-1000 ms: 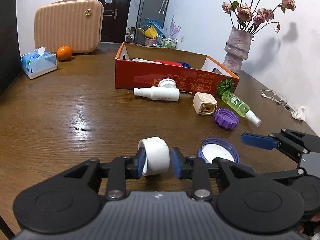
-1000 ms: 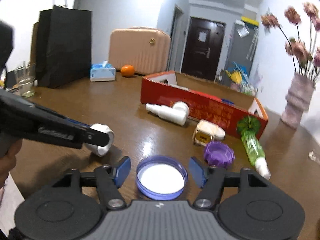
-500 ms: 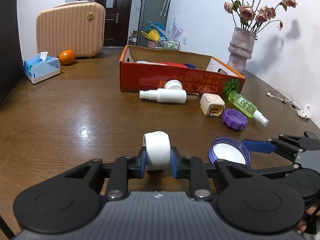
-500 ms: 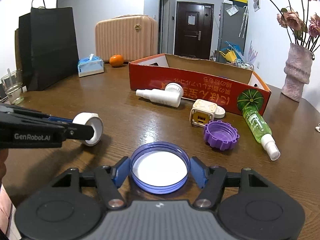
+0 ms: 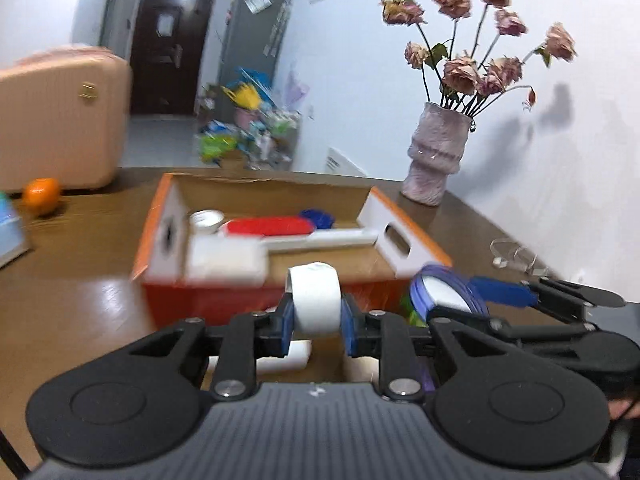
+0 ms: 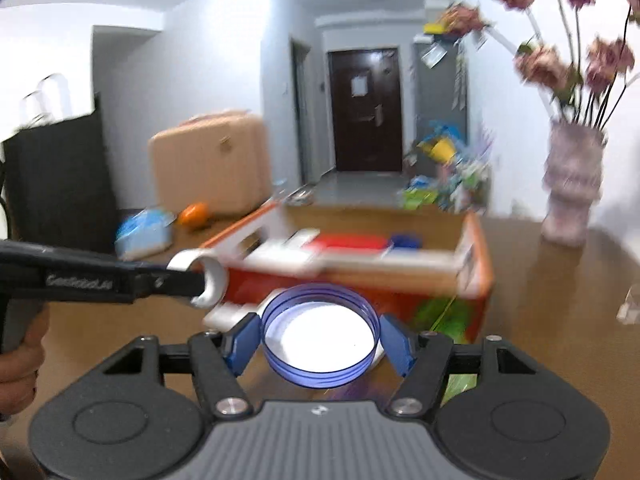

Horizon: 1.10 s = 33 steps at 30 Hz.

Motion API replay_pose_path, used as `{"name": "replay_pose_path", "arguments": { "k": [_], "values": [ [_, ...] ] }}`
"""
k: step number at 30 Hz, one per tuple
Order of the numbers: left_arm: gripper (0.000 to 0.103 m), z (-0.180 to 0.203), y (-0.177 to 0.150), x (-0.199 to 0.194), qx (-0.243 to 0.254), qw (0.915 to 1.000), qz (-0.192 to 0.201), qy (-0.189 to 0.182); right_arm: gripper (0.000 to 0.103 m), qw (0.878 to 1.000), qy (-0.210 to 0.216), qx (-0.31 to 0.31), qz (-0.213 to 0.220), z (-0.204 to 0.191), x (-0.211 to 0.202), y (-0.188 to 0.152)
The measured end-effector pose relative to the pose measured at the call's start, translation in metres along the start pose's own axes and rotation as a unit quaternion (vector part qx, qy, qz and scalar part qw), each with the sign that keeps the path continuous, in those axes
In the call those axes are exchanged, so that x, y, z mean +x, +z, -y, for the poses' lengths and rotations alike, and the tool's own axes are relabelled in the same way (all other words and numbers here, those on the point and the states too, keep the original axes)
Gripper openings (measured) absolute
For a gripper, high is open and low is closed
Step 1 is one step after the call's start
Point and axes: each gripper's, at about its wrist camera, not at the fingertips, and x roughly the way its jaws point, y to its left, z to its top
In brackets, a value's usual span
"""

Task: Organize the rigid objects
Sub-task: 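Carry the tape roll and clear lid into the box and release both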

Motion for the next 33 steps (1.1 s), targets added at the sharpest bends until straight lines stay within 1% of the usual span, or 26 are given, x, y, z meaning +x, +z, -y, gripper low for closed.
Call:
{"name": "replay_pose_path", "arguments": {
  "k": [1,2,4,5,6,9,11,12,13,14,16,19,21,23,24,25,26,28,31,33],
  "values": [
    [0.024,-0.002,0.014,0.02,-0.005,0.9999,-0.011,-0.005,0.065,1.0,-0.011,-0.002,0.009,0.011,0.006,0.015],
    [0.024,-0.003,0.028,0.043,-0.011,0.9996,-0.026,-0.001,0.065,1.0,-0.019,-0.001,0.013,0.023,0.015,0.028],
    [0.024,-0.004,0.047,0.083,-0.006,0.9985,-0.054,0.004,0.065,0.999,-0.032,0.011,0.009,0.051,0.042,0.057],
    [0.024,-0.004,0.054,0.103,-0.007,0.9975,-0.069,0.014,0.065,0.999,-0.039,0.013,-0.002,0.063,0.059,0.069],
    [0.024,-0.005,0.059,0.119,-0.003,0.9964,-0.083,0.019,0.065,0.998,-0.057,0.014,-0.011,0.075,0.079,0.08],
    [0.024,-0.004,0.065,0.16,0.022,0.9931,-0.111,0.028,0.065,0.993,-0.097,-0.021,-0.057,0.093,0.137,0.097],
    [0.024,-0.007,0.062,0.173,0.025,0.9918,-0.121,0.031,0.065,0.989,-0.108,-0.035,-0.091,0.102,0.168,0.1],
    [0.028,-0.009,0.062,0.179,0.023,0.9914,-0.125,0.032,0.065,0.987,-0.117,-0.044,-0.104,0.105,0.182,0.101],
    [0.04,-0.012,0.06,0.182,0.018,0.9914,-0.126,0.032,0.065,0.985,-0.123,-0.048,-0.115,0.108,0.191,0.099],
    [0.044,-0.014,0.059,0.185,0.011,0.9914,-0.126,0.033,0.065,0.983,-0.123,-0.053,-0.126,0.109,0.201,0.098],
    [0.044,-0.016,0.058,0.187,0.004,0.9912,-0.128,0.035,0.066,0.982,-0.115,-0.069,-0.134,0.105,0.212,0.094],
    [0.045,-0.017,0.059,0.178,-0.001,0.9921,-0.121,0.035,0.068,0.98,-0.115,-0.084,-0.137,0.101,0.221,0.09],
    [0.046,-0.016,0.063,0.163,0.002,0.9934,-0.108,0.038,0.068,0.981,-0.114,-0.082,-0.134,0.1,0.22,0.091],
    [0.049,-0.014,0.069,0.145,0.009,0.9948,-0.091,0.045,0.068,0.983,-0.112,-0.072,-0.128,0.105,0.215,0.096],
    [0.053,-0.013,0.072,0.135,0.012,0.9955,-0.081,0.048,0.069,0.984,-0.109,-0.064,-0.122,0.106,0.21,0.099],
    [0.058,-0.011,0.074,0.12,0.017,0.9963,-0.065,0.054,0.07,0.986,-0.105,-0.055,-0.116,0.108,0.202,0.103],
    [0.06,-0.01,0.074,0.107,0.021,0.9968,-0.051,0.058,0.071,0.988,-0.103,-0.048,-0.108,0.109,0.192,0.107],
    [0.068,-0.007,0.071,0.076,0.031,0.997,-0.021,0.068,0.078,0.99,-0.103,-0.04,-0.089,0.108,0.169,0.116],
    [0.074,0.0,0.054,0.023,0.053,0.9952,0.018,0.081,0.078,0.993,-0.104,-0.034,-0.052,0.103,0.127,0.121],
    [0.078,0.006,0.04,-0.007,0.067,0.9933,0.038,0.087,0.078,0.993,-0.107,-0.035,-0.033,0.095,0.098,0.12]
  ]
}}
